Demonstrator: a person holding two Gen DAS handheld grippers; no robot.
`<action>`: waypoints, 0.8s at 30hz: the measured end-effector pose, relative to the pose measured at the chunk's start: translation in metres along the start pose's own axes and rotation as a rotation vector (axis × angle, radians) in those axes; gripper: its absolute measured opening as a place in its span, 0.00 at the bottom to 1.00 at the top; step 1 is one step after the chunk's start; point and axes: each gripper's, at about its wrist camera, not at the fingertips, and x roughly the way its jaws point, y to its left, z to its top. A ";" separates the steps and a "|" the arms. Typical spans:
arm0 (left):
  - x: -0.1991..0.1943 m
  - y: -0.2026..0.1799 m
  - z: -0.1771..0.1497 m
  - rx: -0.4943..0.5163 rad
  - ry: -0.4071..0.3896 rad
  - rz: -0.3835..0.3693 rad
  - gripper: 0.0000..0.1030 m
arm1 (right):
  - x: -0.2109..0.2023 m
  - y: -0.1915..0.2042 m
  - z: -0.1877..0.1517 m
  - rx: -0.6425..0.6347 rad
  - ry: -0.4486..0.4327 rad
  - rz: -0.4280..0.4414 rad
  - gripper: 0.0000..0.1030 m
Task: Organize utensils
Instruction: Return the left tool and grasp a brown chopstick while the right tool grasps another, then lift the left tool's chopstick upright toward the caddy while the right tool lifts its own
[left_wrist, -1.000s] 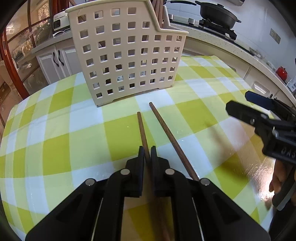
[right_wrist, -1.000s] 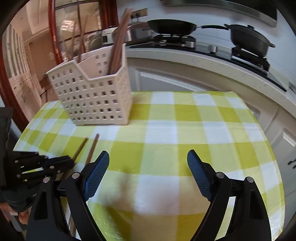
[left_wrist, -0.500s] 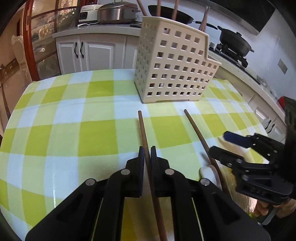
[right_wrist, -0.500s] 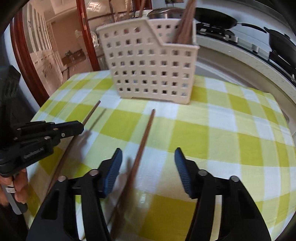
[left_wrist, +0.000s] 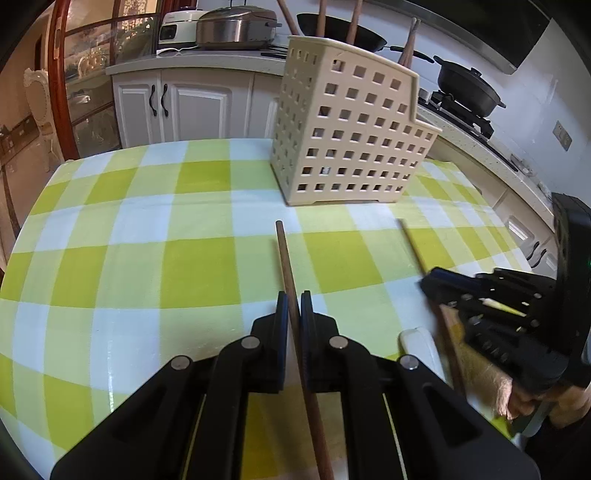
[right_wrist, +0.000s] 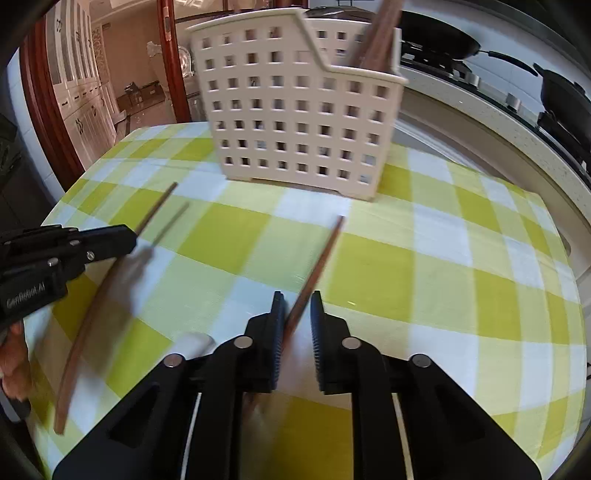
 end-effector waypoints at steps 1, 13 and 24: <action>0.001 0.000 0.000 0.001 0.002 0.006 0.07 | -0.002 -0.007 -0.001 0.012 0.003 -0.003 0.12; 0.012 -0.009 -0.006 0.082 0.035 0.127 0.20 | -0.006 -0.023 -0.008 0.020 0.003 -0.058 0.14; 0.015 -0.015 -0.010 0.127 0.036 0.168 0.08 | -0.006 -0.031 -0.010 0.043 -0.011 -0.068 0.24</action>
